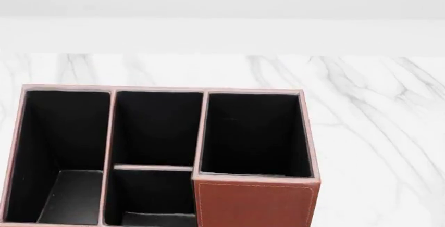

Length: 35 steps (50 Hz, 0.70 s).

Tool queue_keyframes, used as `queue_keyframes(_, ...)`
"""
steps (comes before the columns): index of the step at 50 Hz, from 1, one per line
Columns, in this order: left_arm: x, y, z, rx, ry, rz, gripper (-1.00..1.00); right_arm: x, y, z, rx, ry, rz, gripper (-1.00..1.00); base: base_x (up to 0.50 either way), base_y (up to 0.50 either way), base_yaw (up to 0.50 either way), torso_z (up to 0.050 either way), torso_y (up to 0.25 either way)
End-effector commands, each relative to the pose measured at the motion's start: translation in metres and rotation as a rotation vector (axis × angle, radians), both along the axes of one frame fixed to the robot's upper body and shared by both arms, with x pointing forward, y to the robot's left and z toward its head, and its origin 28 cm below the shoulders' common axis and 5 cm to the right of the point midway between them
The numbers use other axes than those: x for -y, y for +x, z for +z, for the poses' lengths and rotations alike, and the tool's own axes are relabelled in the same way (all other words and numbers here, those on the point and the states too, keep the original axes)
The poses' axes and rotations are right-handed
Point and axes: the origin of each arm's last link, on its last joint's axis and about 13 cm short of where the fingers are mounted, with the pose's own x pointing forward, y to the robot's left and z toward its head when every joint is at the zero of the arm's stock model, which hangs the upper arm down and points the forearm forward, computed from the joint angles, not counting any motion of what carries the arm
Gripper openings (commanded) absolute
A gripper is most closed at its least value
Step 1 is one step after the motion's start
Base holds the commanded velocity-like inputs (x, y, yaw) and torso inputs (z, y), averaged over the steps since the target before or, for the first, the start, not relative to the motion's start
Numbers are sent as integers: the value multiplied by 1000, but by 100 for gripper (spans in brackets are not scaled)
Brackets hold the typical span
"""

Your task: Pick up the yellow and white mug and place it to the right of the caddy.

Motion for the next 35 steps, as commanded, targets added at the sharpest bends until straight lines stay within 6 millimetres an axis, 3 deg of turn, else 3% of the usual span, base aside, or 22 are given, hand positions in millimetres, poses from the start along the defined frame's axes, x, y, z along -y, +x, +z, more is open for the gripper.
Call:
queue_keyframes(1, 1, -1, 0, -26, 4, -31, 100, -12, 5, -27, -8, -44, 1, 100, 0, 0, 0, 0, 0)
queue_keyframes(35, -2, -3, 1, -16, 2, -24, 100, -17, 25, -65, -185, -133, -34, 100, 0, 0, 0, 0, 0)
